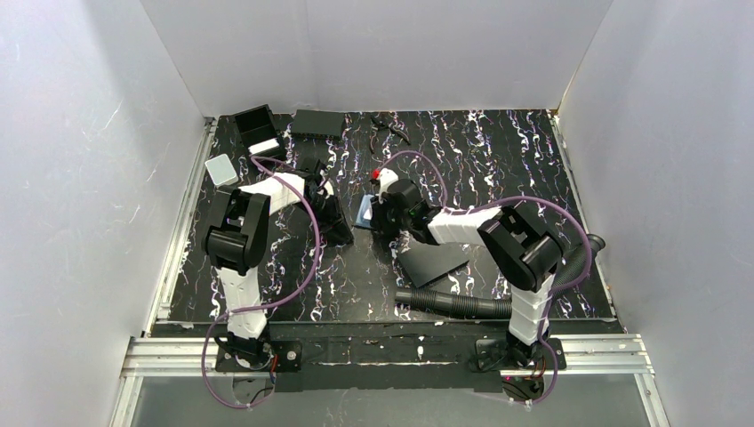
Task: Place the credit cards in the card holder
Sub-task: Open the card holder at the center of the board.
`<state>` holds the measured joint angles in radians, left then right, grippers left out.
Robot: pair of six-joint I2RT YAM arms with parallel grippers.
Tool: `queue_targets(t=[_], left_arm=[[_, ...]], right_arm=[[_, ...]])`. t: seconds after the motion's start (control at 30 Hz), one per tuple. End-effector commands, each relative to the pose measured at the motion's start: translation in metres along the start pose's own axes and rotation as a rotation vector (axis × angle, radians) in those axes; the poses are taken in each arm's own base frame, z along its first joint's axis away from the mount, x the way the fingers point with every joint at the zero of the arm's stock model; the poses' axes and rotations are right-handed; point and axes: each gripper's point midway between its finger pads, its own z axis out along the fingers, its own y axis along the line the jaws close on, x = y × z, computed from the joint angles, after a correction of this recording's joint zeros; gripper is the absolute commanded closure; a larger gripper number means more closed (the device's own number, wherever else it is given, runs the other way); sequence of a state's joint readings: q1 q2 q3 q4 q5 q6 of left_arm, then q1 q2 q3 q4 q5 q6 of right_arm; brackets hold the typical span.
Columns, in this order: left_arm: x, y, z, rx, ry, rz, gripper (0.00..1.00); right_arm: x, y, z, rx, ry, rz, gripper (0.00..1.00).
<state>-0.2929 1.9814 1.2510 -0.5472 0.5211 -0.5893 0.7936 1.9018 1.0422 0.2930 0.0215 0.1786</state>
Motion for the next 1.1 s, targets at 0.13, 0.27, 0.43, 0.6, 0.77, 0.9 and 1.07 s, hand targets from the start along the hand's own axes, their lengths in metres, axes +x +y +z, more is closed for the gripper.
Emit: queue_targets(t=[0.13, 0.27, 0.43, 0.6, 0.77, 0.9, 1.07], left_arm=[[-0.014, -0.018, -0.029, 0.02, -0.134, 0.117, 0.67], [-0.027, -0.045, -0.038, 0.113, -0.18, 0.125, 0.58], [-0.048, -0.054, -0.038, 0.105, -0.225, 0.098, 0.51], [-0.057, -0.051, -0.025, 0.092, -0.21, 0.026, 0.51], [-0.054, -0.047, -0.008, 0.102, -0.153, -0.026, 0.53], [-0.05, -0.04, -0.004, 0.094, -0.153, -0.032, 0.53], [-0.041, -0.037, -0.001, 0.107, -0.141, -0.032, 0.53]], right_arm=[[0.005, 0.0, -0.011, -0.181, -0.016, 0.26, 0.84], [0.005, -0.002, -0.018, -0.279, -0.056, 0.362, 0.89], [-0.001, -0.007, -0.029, -0.37, -0.118, 0.452, 0.89], [-0.007, -0.008, -0.04, -0.454, -0.173, 0.515, 0.9], [-0.009, -0.009, -0.043, -0.5, -0.2, 0.561, 0.95], [-0.017, -0.005, -0.049, -0.542, -0.222, 0.594, 0.96], [-0.024, -0.012, -0.054, -0.516, -0.227, 0.669, 0.95]])
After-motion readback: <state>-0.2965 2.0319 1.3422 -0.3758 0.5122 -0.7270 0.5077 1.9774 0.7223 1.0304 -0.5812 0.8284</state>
